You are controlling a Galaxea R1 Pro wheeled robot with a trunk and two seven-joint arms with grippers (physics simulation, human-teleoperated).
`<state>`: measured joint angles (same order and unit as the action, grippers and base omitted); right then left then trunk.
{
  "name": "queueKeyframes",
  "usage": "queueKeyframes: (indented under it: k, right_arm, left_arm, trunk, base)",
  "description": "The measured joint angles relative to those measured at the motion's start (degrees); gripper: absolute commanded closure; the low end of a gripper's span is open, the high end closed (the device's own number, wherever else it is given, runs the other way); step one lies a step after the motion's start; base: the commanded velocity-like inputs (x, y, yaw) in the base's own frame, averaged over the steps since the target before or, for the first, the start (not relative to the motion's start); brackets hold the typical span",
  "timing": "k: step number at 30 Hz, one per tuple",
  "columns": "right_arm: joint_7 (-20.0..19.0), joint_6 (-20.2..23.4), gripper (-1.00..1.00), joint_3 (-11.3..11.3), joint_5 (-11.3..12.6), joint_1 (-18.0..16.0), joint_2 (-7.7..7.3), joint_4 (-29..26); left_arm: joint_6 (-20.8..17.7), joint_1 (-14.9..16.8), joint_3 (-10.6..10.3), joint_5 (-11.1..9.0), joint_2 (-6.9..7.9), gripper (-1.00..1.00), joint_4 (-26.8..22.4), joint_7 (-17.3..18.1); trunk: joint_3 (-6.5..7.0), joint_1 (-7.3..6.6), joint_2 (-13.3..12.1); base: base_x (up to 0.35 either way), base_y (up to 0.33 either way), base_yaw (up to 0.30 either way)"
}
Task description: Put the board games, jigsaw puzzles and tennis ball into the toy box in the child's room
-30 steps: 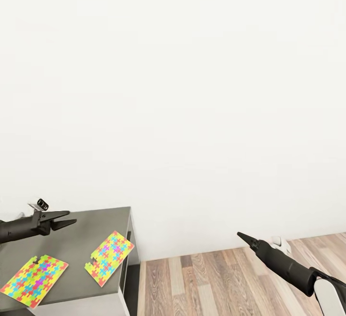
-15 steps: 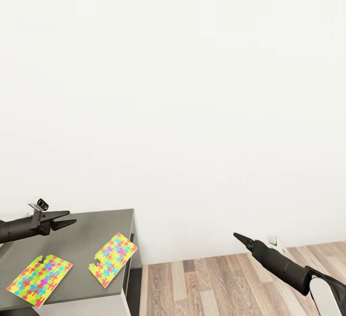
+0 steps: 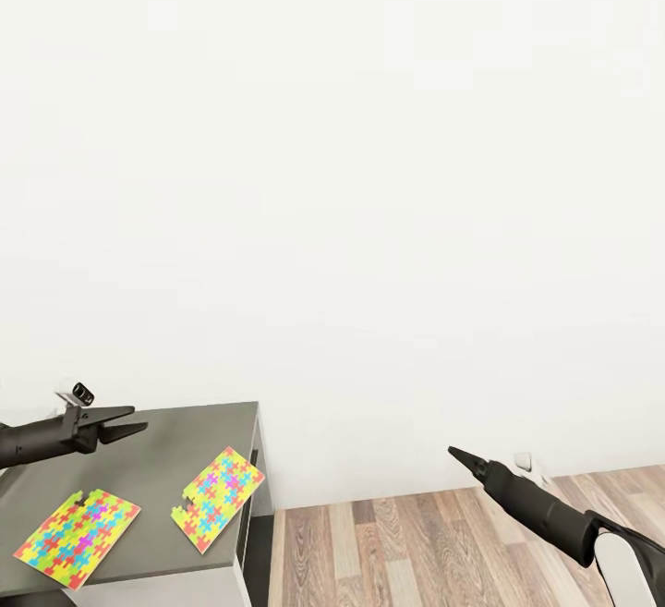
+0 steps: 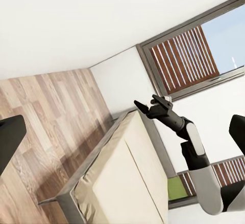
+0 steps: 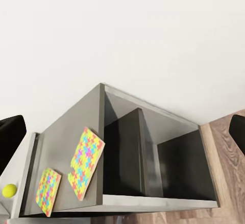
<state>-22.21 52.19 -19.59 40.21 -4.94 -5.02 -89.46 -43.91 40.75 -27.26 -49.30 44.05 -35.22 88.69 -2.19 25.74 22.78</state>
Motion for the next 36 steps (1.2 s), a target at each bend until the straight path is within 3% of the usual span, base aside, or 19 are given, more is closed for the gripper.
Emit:
queueKeyframes:
  k: [15,17,20,25,36]
  right_arm:
    - [0.8,0.6,-1.00,0.6,0.3,-0.3,-0.05,1.4]
    - [1.9,0.8,-1.00,1.2,0.3,-1.3,-0.11,3.6]
    - [4.8,1.5,-1.00,3.0,0.5,-5.5,-0.13,12.1]
    - [5.9,2.0,-1.00,4.1,0.7,-9.6,-0.07,20.9]
    - [6.5,1.9,-1.00,5.3,1.0,-16.0,-0.06,28.1]
  left_arm:
    - [0.0,0.0,0.0,0.0,0.00,-1.00,0.0,0.0]
    - [0.0,0.0,0.0,0.0,0.00,-1.00,0.0,0.0]
    - [0.0,0.0,0.0,0.0,0.00,-1.00,0.0,-0.1]
    - [0.0,0.0,0.0,0.0,-0.28,-1.00,0.0,0.0]
    - [0.0,0.0,-0.1,0.0,-1.68,-1.00,0.0,0.0]
  trunk:
    - [0.00,-0.01,0.0]
    - [0.00,-0.01,0.0]
    - [0.00,-0.01,0.0]
    - [0.00,0.00,0.0]
    - [0.00,0.00,0.0]
  base:
    - [0.015,0.010,0.000]
    - [0.118,0.084,0.000]
    - [0.125,0.068,0.000]
    - [0.043,0.020,0.000]
    - [0.004,0.002,0.000]
